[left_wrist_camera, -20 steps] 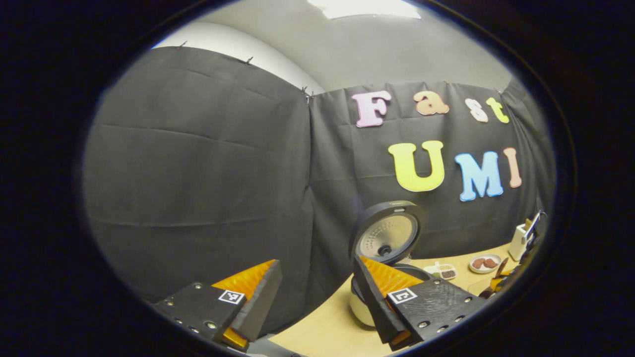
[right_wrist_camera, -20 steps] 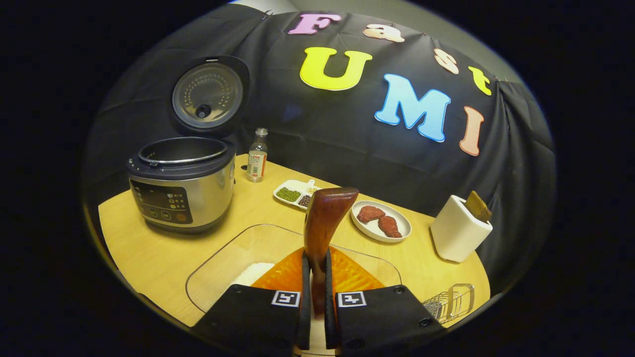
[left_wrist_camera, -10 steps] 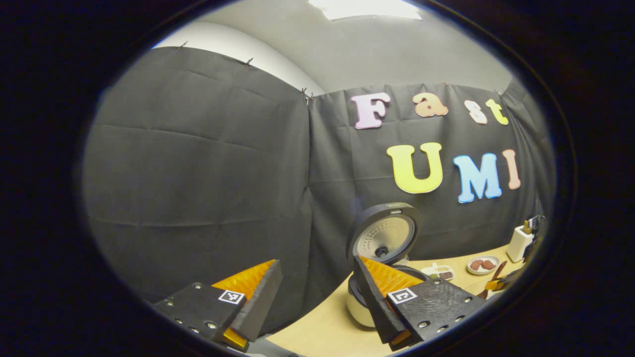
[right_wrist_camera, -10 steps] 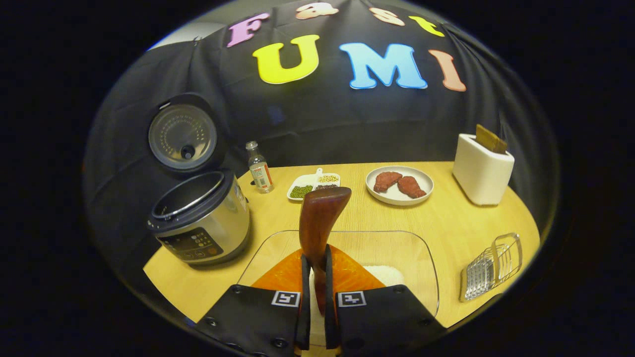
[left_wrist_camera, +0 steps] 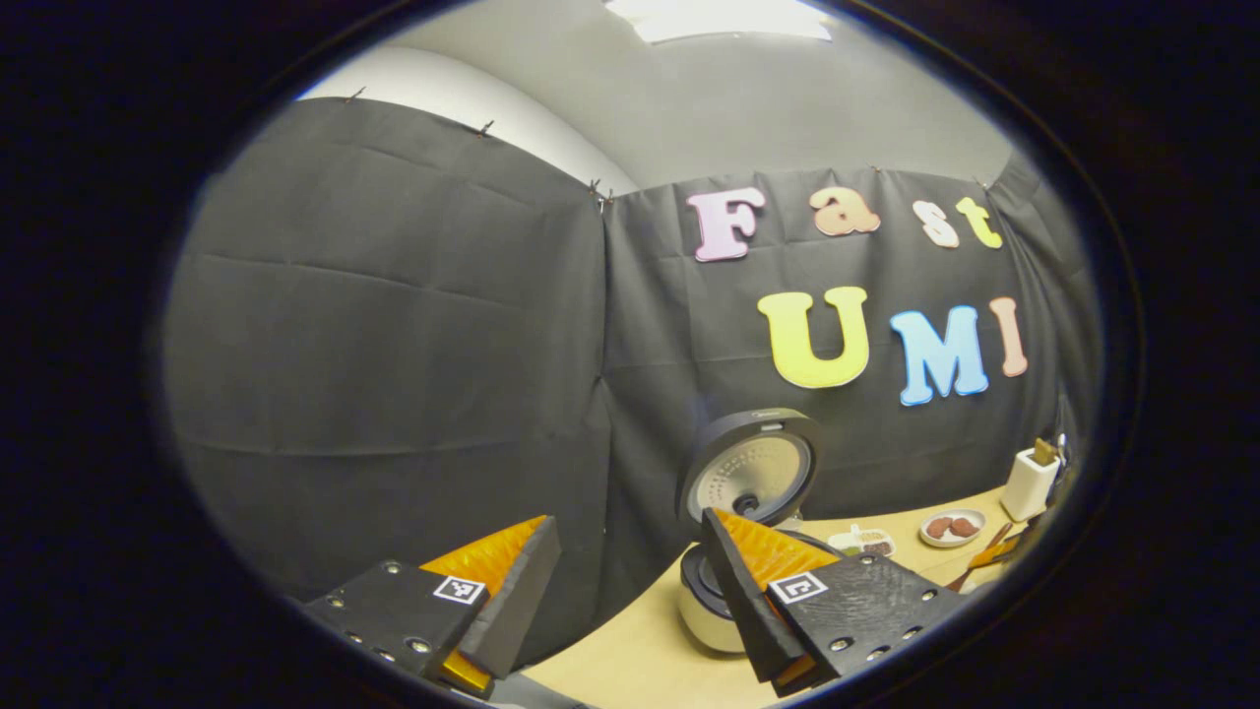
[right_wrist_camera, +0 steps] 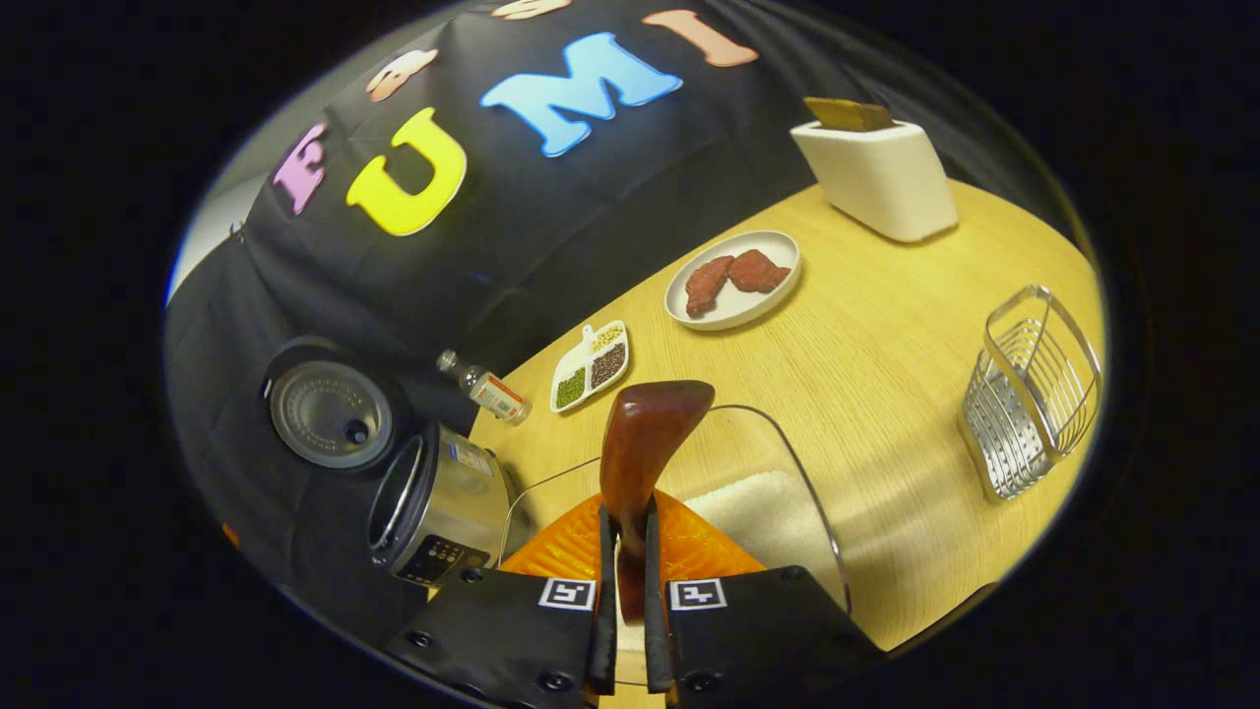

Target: Close the left gripper, press the button to open the rice cooker; take a wooden spoon from the chopstick holder with the right hand, scoop a spoonful of rice and pour it into the rice cooker, then put the wooden spoon back into the chopstick holder.

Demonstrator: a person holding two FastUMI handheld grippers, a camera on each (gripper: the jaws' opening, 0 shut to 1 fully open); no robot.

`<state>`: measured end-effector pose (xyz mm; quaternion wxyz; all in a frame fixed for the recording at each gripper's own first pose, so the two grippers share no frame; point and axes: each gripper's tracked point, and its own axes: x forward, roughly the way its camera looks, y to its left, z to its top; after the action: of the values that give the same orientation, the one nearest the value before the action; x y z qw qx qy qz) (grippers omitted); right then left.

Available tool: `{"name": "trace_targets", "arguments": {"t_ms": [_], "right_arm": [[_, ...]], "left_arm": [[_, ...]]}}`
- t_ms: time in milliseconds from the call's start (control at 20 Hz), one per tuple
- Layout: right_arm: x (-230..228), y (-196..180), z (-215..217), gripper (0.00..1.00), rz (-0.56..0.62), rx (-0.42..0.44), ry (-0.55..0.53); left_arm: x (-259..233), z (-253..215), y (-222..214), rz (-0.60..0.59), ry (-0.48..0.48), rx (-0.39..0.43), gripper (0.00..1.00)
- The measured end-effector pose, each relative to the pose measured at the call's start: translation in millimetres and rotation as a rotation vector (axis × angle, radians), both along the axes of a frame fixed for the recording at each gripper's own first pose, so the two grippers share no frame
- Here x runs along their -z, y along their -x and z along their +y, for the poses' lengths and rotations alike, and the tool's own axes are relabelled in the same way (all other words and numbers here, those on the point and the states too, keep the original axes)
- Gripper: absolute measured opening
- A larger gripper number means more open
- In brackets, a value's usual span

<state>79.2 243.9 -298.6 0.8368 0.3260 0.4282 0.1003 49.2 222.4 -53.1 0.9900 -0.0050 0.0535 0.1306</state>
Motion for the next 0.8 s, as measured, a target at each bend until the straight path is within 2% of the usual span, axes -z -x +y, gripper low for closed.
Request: {"name": "trace_targets", "arguments": {"t_ms": [250,450,500,800], "right_arm": [[-5,-6,-23,0.11,0.033,0.081,-0.107],[-21,-11,-29,0.16,0.047,0.128,-0.225],[-25,-14,-29,0.13,0.052,0.140,-0.254],[-55,-21,-4,0.13,0.073,0.147,-0.421]], "left_arm": [[-2,-4,1,-0.015,0.011,0.003,0.87],[-2,-9,1,-0.016,0.021,0.007,0.87],[-1,-11,0,-0.015,0.022,0.009,0.87],[1,-7,3,-0.018,0.029,0.002,0.87]]}}
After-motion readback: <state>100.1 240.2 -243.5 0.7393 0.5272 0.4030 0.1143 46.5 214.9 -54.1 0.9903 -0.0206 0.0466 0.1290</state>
